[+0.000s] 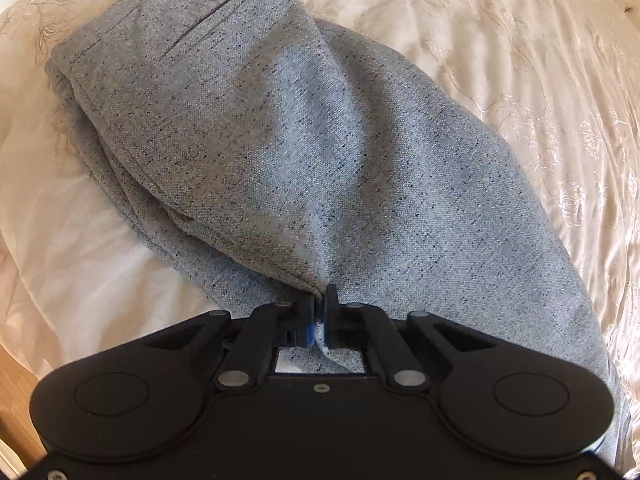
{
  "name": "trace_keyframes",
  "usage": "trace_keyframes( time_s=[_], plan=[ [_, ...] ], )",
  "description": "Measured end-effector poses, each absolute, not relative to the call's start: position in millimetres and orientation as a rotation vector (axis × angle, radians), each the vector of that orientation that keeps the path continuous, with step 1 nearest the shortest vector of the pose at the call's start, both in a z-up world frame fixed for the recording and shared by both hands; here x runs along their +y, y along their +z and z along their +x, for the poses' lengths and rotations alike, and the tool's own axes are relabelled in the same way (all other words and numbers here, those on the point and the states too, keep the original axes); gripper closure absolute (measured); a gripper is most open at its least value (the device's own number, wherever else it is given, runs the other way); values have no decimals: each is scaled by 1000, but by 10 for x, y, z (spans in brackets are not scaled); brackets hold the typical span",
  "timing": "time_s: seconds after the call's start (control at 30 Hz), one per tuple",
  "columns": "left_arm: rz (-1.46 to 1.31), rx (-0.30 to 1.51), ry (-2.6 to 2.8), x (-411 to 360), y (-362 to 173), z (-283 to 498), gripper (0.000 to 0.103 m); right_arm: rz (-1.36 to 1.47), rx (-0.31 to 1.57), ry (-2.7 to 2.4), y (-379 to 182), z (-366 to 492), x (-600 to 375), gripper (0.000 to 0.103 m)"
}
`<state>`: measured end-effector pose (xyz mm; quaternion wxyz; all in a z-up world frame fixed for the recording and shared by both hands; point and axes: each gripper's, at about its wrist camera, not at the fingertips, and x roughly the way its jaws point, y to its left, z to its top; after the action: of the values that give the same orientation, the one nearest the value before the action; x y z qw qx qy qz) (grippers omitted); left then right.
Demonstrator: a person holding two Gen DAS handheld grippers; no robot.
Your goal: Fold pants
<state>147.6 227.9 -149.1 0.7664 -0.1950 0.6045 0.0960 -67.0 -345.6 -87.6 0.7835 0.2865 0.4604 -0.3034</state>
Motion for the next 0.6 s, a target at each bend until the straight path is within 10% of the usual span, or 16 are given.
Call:
trace_keyframes(
  time_s=[0.27,0.6],
  plan=[
    [-359,1168,115,2302,-744,1363,98,570,914,-633,-569,-638,-3436,96],
    [-269,1352,191,2287,-1513,1264,98,585,1130,-695,-1365,-740,-3406,95]
  ],
)
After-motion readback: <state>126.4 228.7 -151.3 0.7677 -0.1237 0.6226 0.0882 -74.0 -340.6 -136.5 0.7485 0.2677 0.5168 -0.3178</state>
